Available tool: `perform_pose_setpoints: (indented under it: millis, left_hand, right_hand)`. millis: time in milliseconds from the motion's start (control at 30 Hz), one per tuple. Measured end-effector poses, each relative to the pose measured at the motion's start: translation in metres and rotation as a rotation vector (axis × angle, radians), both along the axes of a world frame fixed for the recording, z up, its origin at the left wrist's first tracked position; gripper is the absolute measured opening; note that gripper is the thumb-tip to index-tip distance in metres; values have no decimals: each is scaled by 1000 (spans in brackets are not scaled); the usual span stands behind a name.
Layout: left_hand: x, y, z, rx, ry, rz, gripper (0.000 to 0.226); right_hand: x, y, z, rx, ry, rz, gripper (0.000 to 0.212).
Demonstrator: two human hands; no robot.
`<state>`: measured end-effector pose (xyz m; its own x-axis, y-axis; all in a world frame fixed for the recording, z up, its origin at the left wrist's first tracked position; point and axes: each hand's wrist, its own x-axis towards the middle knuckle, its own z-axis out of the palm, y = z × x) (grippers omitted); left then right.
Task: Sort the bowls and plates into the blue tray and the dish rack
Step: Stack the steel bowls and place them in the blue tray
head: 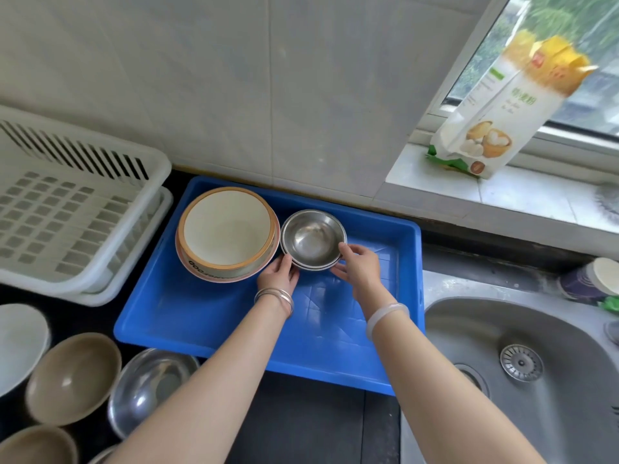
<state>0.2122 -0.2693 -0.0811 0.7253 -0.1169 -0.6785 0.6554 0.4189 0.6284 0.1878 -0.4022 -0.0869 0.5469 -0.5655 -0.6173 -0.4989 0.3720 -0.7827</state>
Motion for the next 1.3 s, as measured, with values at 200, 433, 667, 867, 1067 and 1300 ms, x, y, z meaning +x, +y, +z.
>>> perform_pose_setpoints:
  millis: [200, 433, 667, 867, 1067, 1300]
  left_hand:
    - [-2, -1, 2, -2, 10, 27, 33]
    - [-20, 17, 13, 147, -65, -86, 42]
    - [-71, 91, 42, 480, -334, -273, 39]
    - [-148, 173, 52, 720, -400, -247, 34]
    - [-207, 244, 34, 1158, -376, -178, 36]
    - [-247, 281, 13, 1253, -217, 51, 47]
  right_hand:
    - [-5, 3, 3, 31, -13, 8, 28]
    - [-26, 11, 25, -57, 17, 90, 31]
    - [-84, 55, 56, -223, -53, 292, 23]
    - [-131, 138, 53, -206, -53, 608, 19]
    - [-145, 199, 21, -321, 110, 928, 39]
    - [-115, 234, 6, -177, 139, 802, 47]
